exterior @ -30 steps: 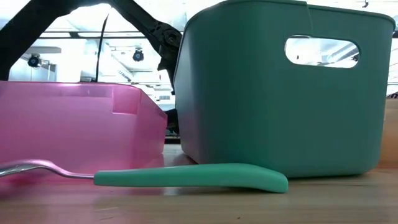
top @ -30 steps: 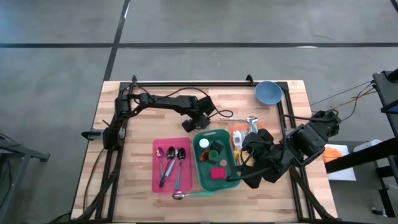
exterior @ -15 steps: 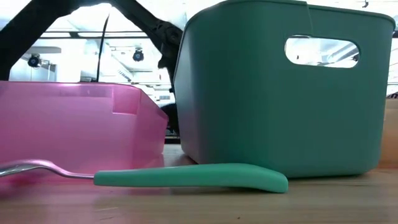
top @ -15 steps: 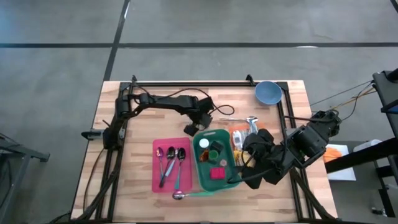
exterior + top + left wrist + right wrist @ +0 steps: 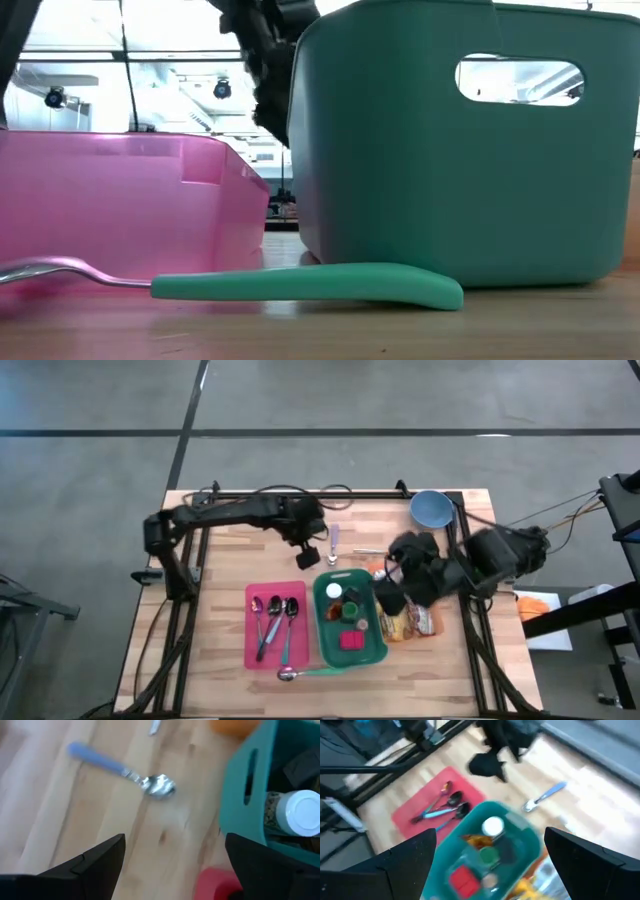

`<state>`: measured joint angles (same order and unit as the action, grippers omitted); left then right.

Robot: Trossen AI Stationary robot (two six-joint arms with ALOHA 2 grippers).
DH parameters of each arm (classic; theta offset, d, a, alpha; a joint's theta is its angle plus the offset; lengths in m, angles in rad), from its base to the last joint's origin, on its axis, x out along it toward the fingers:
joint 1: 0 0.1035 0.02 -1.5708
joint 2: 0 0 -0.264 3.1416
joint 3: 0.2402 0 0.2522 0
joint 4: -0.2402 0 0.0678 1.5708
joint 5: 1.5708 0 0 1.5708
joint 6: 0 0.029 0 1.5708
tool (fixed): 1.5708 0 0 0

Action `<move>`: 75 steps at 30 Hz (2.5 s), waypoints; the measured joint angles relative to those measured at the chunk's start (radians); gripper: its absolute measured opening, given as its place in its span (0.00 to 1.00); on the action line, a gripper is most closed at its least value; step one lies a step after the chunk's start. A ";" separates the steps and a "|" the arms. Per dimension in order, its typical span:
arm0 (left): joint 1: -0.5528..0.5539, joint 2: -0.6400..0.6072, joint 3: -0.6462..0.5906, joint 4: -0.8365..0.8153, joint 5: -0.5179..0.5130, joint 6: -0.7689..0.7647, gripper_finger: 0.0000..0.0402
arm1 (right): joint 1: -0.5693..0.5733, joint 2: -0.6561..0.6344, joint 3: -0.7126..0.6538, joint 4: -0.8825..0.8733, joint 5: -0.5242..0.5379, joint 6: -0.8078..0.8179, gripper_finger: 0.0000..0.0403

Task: Pick & Place Food Item
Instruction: Put the silver spoon into the pink bin

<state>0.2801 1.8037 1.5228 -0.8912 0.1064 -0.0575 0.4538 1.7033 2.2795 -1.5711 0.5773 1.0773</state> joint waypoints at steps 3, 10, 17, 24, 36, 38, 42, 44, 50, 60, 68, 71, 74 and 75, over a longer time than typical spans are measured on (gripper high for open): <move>0.001 -0.083 -0.041 -0.024 -0.001 -0.123 0.86 | -0.081 -0.008 0.000 0.000 -0.053 -0.178 0.91; -0.028 -0.311 -0.169 0.000 0.021 -0.360 0.86 | -0.280 0.020 -0.004 0.000 -0.228 -0.630 0.91; -0.074 -0.517 -0.323 0.133 0.022 -0.514 0.86 | -0.461 0.049 -0.005 0.042 -0.310 -1.141 0.91; -0.109 -0.640 -0.427 0.249 0.024 -0.621 0.86 | -0.674 0.126 -0.006 0.072 -0.693 -1.393 0.91; -0.116 -0.661 -0.438 0.267 0.036 -0.658 0.86 | -0.849 0.270 -0.011 0.111 -0.715 -1.356 0.91; -0.116 -0.661 -0.438 0.266 0.057 -0.658 0.86 | -0.868 0.297 -0.011 0.110 -0.702 -1.255 0.91; -0.116 -0.661 -0.438 0.266 0.082 -0.663 0.86 | -0.915 0.357 -0.011 0.075 -0.698 -1.054 0.91; -0.116 -0.661 -0.438 0.264 0.089 -0.674 0.86 | -0.932 0.381 -0.012 0.040 -0.690 -1.009 0.91; -0.116 -0.661 -0.438 0.258 0.096 -0.611 0.86 | -0.949 0.389 -0.060 0.000 -0.684 -0.964 0.91; -0.116 -0.661 -0.443 0.255 0.139 -0.435 0.86 | -0.966 0.317 -0.329 0.022 -0.681 -0.946 0.91; -0.113 -0.662 -0.449 0.232 0.140 -0.311 0.86 | -0.972 0.249 -0.578 0.151 -0.737 -0.908 0.91; -0.110 -0.662 -0.449 0.234 0.138 -0.312 0.86 | -0.985 0.215 -0.666 0.191 -0.736 -0.882 0.91; -0.104 -0.662 -0.449 0.239 0.130 -0.314 0.86 | -0.998 0.184 -0.747 0.244 -0.735 -0.861 0.91; -0.101 -0.661 -0.449 0.240 0.130 -0.316 0.86 | -1.001 0.176 -0.767 0.255 -0.734 -0.860 0.91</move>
<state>0.1794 1.1423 1.0737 -0.6514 0.2363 -0.3732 -0.5477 1.8790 1.5121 -1.3165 -0.1568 0.2173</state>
